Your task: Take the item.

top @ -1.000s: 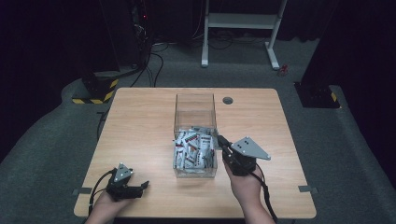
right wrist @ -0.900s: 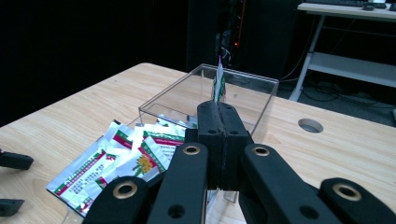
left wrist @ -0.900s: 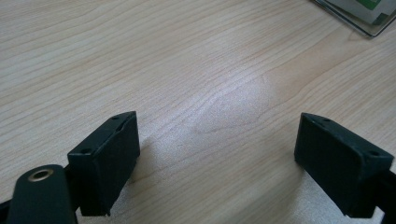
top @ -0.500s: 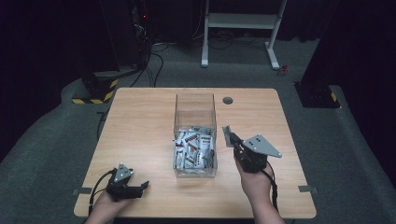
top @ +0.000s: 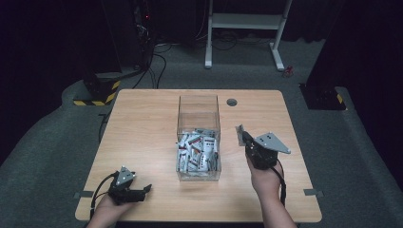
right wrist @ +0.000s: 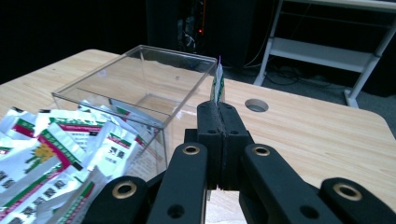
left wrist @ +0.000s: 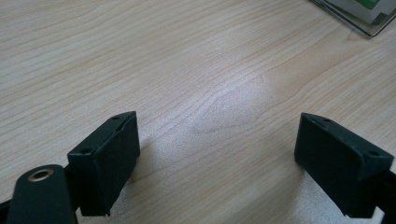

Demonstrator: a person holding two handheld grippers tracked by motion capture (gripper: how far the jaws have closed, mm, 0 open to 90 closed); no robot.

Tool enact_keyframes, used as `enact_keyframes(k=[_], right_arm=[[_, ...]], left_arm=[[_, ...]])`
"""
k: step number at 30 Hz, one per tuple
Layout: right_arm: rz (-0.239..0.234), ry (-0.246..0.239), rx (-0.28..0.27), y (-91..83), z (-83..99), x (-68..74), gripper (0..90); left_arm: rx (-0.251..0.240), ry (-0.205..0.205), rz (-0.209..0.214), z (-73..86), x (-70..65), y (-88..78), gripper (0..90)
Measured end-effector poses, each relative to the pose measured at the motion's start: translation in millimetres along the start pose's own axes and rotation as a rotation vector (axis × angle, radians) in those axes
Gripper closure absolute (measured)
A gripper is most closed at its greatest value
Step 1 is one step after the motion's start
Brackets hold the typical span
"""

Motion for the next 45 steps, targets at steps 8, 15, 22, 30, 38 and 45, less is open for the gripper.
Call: enact_keyframes(k=[8, 15, 22, 30, 38, 45], right_arm=[[0.019, 0.004, 0.035, 14.7, 9.1, -12.7, 90.0], [0.038, 0.028, 0.073, 28.9, 22.6, -22.7, 90.0], [0.047, 0.044, 0.109, 37.1, 32.9, -27.0, 90.0], [0.047, 0.043, 0.137, 46.7, 39.8, -27.8, 90.0], [0.039, 0.066, 0.151, 54.8, 45.1, -24.4, 90.0], [0.022, 0.095, 0.165, 62.6, 50.9, -22.2, 90.0]], left_arm=[[0.000, 0.001, -0.001, 0.0, 0.1, 0.0, 14.3], [0.000, 0.000, 0.000, 0.0, -0.1, 0.0, 14.3], [0.000, -0.003, 0.002, 0.0, -0.4, 0.1, 14.3], [-0.001, 0.004, 0.000, 0.0, 0.1, -0.1, 14.4], [0.000, 0.006, 0.000, 0.0, 0.1, -0.2, 14.3], [0.000, 0.008, -0.001, 0.0, 0.2, -0.3, 14.4]])
Point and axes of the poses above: each handheld gripper's, and its own axes: y roughly forward along the jaws, z roughly out of its underside, x roughly to its left, the point moved 7 cm from there along y, roughly forward along the jaws
